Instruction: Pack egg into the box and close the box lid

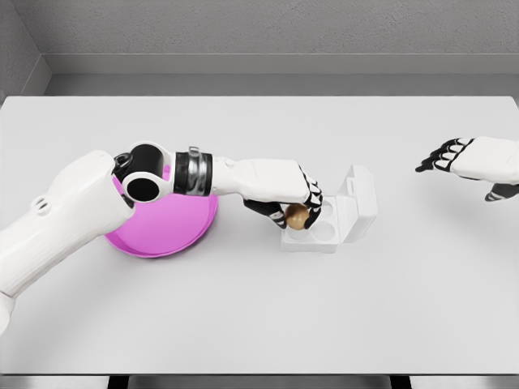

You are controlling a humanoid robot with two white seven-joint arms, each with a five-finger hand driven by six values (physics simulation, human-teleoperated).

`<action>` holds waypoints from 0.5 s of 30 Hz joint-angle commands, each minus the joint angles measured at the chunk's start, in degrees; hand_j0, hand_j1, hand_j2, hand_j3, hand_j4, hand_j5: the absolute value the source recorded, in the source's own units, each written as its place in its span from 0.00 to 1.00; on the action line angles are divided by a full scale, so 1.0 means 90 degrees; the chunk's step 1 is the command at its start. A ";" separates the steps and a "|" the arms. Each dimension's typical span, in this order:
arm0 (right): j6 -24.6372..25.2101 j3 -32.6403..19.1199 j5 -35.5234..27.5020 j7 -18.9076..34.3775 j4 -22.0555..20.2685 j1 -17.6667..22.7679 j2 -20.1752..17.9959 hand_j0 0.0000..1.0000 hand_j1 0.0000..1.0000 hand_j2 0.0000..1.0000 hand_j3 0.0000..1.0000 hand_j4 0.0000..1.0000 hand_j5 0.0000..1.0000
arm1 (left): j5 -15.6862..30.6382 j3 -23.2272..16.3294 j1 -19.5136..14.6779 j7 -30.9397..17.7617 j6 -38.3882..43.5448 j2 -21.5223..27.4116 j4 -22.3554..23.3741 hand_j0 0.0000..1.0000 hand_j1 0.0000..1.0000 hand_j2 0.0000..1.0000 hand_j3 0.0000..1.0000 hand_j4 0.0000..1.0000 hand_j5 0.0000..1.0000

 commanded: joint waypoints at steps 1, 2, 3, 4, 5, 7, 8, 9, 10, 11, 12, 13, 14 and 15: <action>0.0015 0.0002 -0.0016 -0.0002 0.0007 0.0000 -0.0013 1.00 1.00 1.00 1.00 1.00 1.00 | 0.0037 -0.0003 0.0000 0.0004 0.0016 -0.0005 0.0018 0.36 0.36 0.36 0.36 0.36 0.36; 0.0015 0.0012 -0.0016 -0.0002 0.0007 0.0000 -0.0003 1.00 1.00 1.00 1.00 1.00 1.00 | 0.0037 -0.0003 0.0000 0.0004 0.0016 -0.0005 0.0028 0.36 0.36 0.36 0.36 0.36 0.36; 0.0015 0.0100 -0.0006 -0.0002 0.0017 0.0000 -0.0003 1.00 1.00 1.00 1.00 1.00 1.00 | 0.0027 -0.0013 0.0010 0.0004 0.0016 -0.0005 0.0038 0.36 0.36 0.36 0.36 0.36 0.36; 0.0015 0.0119 -0.0006 -0.0002 0.0017 0.0000 -0.0003 1.00 1.00 1.00 1.00 1.00 1.00 | 0.0027 -0.0013 0.0020 0.0004 0.0016 -0.0005 0.0038 0.36 0.36 0.36 0.36 0.36 0.36; 0.0015 0.0119 -0.0006 -0.0002 0.0007 0.0000 -0.0003 1.00 1.00 1.00 1.00 1.00 1.00 | 0.0027 -0.0072 0.0020 0.0004 0.0016 -0.0005 0.0076 0.36 0.36 0.36 0.36 0.36 0.36; 0.0015 0.0295 0.0004 -0.0002 -0.0003 0.0000 -0.0003 1.00 1.00 1.00 1.00 1.00 1.00 | 0.0037 -0.0101 0.0020 0.0004 0.0016 -0.0005 0.0145 0.36 0.36 0.36 0.36 0.36 0.36; 0.0015 0.0305 0.0004 -0.0002 -0.0012 0.0000 -0.0003 1.00 1.00 1.00 1.00 1.00 1.00 | 0.0037 -0.0101 0.0020 0.0004 0.0016 -0.0053 0.0233 0.36 0.36 0.36 0.36 0.36 0.36; 0.0015 0.0344 -0.0006 -0.0002 -0.0012 0.0000 -0.0003 1.00 1.00 1.00 1.00 1.00 1.00 | 0.0037 -0.0101 0.0020 0.0004 0.0016 -0.0063 0.0243 0.37 0.37 0.37 0.37 0.37 0.37; 0.0015 0.0383 -0.0006 -0.0002 -0.0003 0.0000 -0.0003 1.00 1.00 1.00 1.00 1.00 1.00 | 0.0037 -0.0111 0.0020 0.0004 0.0016 -0.0093 0.0252 0.37 0.37 0.37 0.37 0.37 0.37; 0.0015 0.0403 -0.0006 -0.0002 0.0007 0.0000 -0.0003 1.00 1.00 1.00 1.00 1.00 1.00 | 0.0037 -0.0111 0.0020 0.0004 0.0016 -0.0112 0.0252 0.37 0.37 0.37 0.37 0.37 0.37; 0.0015 0.0451 -0.0006 -0.0002 0.0007 0.0000 -0.0003 1.00 1.00 1.00 1.00 1.00 1.00 | 0.0037 -0.0111 0.0020 0.0004 0.0016 -0.0112 0.0252 0.37 0.37 0.37 0.37 0.37 0.37; 0.0015 0.0490 -0.0006 -0.0002 0.0007 0.0010 -0.0003 1.00 1.00 1.00 1.00 1.00 1.00 | 0.0027 -0.0111 0.0020 0.0004 0.0016 -0.0141 0.0252 0.37 0.37 0.37 0.37 0.37 0.37; 0.0015 0.0627 0.0014 -0.0002 0.0007 0.0000 0.0007 1.00 1.00 1.00 1.00 1.00 1.00 | 0.0027 -0.0121 0.0020 0.0004 0.0016 -0.0141 0.0262 0.37 0.37 0.37 0.37 0.37 0.37; 0.0015 0.0744 0.0023 -0.0002 0.0007 0.0000 0.0007 1.00 1.00 1.00 1.00 1.00 1.00 | 0.0027 -0.0120 0.0020 0.0004 0.0016 -0.0151 0.0262 0.37 0.37 0.37 0.37 0.37 0.37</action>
